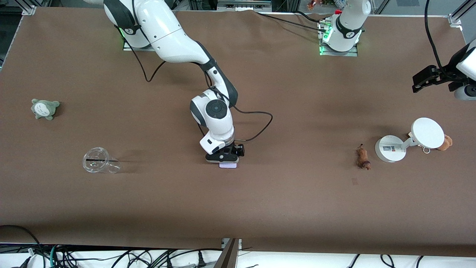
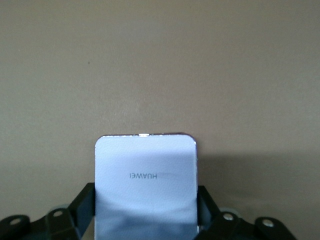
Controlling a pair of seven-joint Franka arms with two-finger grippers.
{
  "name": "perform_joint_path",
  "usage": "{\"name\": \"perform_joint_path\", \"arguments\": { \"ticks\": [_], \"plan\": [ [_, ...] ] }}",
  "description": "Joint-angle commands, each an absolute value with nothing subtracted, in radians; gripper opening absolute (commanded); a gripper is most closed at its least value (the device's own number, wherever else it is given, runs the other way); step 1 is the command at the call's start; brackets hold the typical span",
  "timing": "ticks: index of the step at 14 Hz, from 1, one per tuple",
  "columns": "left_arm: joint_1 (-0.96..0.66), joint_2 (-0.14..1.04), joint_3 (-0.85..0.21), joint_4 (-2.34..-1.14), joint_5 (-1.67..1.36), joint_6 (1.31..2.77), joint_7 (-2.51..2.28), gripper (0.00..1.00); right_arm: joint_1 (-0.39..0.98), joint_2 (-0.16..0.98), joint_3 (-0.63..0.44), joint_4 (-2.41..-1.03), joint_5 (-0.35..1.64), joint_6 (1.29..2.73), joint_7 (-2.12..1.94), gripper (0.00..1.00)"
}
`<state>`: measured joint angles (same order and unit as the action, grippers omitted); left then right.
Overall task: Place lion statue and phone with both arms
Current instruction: 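Carry the phone with the right gripper and lower it beside the glass cup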
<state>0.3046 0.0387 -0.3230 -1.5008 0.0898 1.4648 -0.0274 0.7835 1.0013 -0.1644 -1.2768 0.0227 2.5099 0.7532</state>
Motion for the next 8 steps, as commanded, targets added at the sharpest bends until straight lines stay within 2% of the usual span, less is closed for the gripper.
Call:
{"name": "perform_joint_path", "arguments": {
  "ticks": [1,6,8],
  "plan": [
    [0.331,0.054,-0.325,-1.471,0.069,1.44,0.052,1.0,0.766,0.99,-0.175,-1.279,0.008,2.513,0.759,0.36],
    [0.364,0.066,-0.325,-1.468,0.071,1.442,0.106,1.0,0.642,0.907,-0.173,-1.284,0.025,2.346,0.582,0.36],
    [0.344,0.097,-0.284,-1.422,0.08,1.442,0.123,1.0,0.576,0.871,-0.175,-1.289,0.026,2.236,0.45,0.36]
  ]
}}
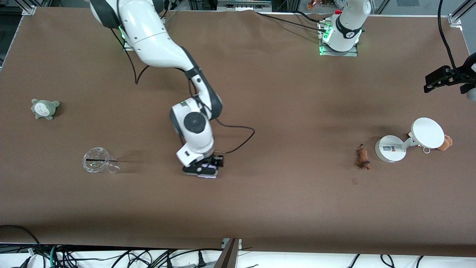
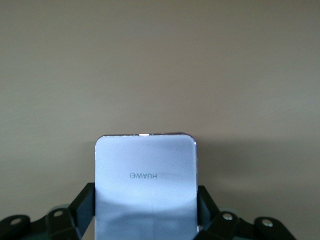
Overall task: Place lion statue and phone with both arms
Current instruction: 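Carry the phone with the right gripper and lower it beside the glass cup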
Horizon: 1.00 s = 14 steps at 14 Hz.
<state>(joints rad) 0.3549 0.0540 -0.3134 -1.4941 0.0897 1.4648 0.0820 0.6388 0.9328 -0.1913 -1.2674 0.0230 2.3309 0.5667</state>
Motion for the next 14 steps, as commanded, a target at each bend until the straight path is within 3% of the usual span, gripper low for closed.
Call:
{"name": "perform_joint_path", "arguments": {
  "ticks": [1,4,7,10,14],
  "plan": [
    [0.309,0.097,-0.243,-1.422,0.08,1.443,0.155,1.0,0.546,0.858,-0.175,-1.293,0.026,2.197,0.405,0.36],
    [0.152,0.057,-0.065,-1.455,0.074,1.445,0.179,1.0,0.468,0.825,-0.178,-1.345,0.026,2.157,0.336,0.36],
    [0.132,-0.003,-0.043,-1.538,0.067,1.453,0.164,1.0,0.396,0.789,-0.178,-1.425,0.026,2.163,0.244,0.36],
    [-0.01,-0.038,0.088,-1.572,0.066,1.451,0.138,1.0,0.351,0.782,-0.178,-1.462,0.026,2.174,0.195,0.36],
    [-0.017,-0.031,0.097,-1.559,-0.051,1.421,0.097,1.0,0.336,0.784,-0.179,-1.471,0.025,2.174,0.189,0.36]
  ]
}}
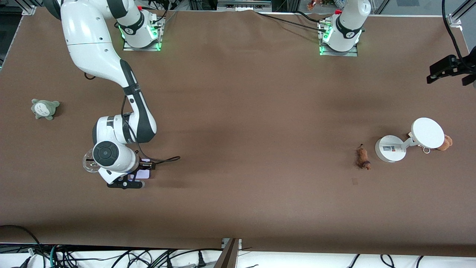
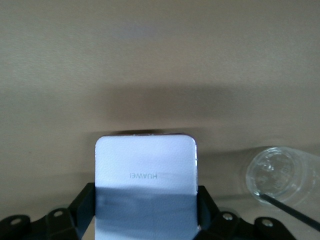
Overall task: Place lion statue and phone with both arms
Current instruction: 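Carry the phone with the right gripper and lower it beside the glass cup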
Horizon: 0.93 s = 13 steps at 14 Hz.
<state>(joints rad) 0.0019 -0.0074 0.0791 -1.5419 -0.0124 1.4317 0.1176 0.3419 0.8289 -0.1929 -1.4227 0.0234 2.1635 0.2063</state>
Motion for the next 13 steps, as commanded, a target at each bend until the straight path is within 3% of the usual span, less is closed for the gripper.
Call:
{"name": "perform_joint_path", "arguments": {
  "ticks": [1,9,10,11,12,13],
  "plan": [
    [-0.015,-0.034,0.097,-1.555,-0.051,1.419,0.097,1.0,0.334,0.784,-0.179,-1.476,0.023,2.174,0.187,0.36],
    [0.031,0.012,0.106,-1.517,-0.037,1.42,0.109,1.0,0.324,0.785,-0.186,-1.516,0.012,2.212,0.186,0.38],
    [0.031,0.02,0.104,-1.502,-0.023,1.425,0.11,1.0,0.324,0.787,-0.186,-1.516,0.012,2.212,0.186,0.45],
    [0.034,0.021,0.104,-1.503,-0.017,1.451,0.112,1.0,0.324,0.787,-0.186,-1.516,0.012,2.214,0.186,0.77],
    [0.034,0.021,0.104,-1.509,-0.014,1.463,0.112,1.0,0.321,0.785,-0.186,-1.511,0.011,2.212,0.186,1.0],
    [0.031,0.021,0.1,-1.512,0.0,1.462,0.112,1.0,0.319,0.778,-0.187,-1.502,0.008,2.206,0.181,1.0]
  ]
}}
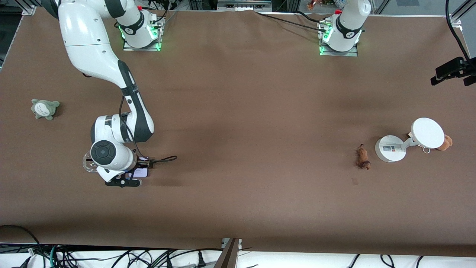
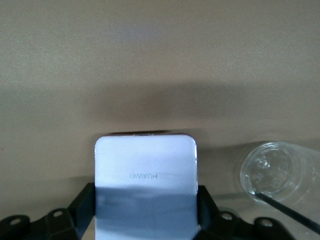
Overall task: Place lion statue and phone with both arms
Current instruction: 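Carry the phone with the right gripper and lower it beside the glass cup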
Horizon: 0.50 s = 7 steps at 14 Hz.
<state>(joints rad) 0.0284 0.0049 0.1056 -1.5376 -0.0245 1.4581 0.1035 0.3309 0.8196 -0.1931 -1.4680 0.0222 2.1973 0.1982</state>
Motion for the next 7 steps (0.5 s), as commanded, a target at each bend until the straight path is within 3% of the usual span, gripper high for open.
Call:
{"name": "perform_joint_path", "arguments": {
  "ticks": [1,7],
  "plan": [
    [0.029,0.021,0.094,-1.516,0.018,1.462,0.112,1.0,0.319,0.76,-0.19,-1.497,0.006,2.203,0.176,1.0],
    [0.018,0.035,0.086,-1.514,0.031,1.497,0.109,1.0,0.319,0.554,-0.195,-1.489,0.006,2.048,0.176,1.0]
  ]
}}
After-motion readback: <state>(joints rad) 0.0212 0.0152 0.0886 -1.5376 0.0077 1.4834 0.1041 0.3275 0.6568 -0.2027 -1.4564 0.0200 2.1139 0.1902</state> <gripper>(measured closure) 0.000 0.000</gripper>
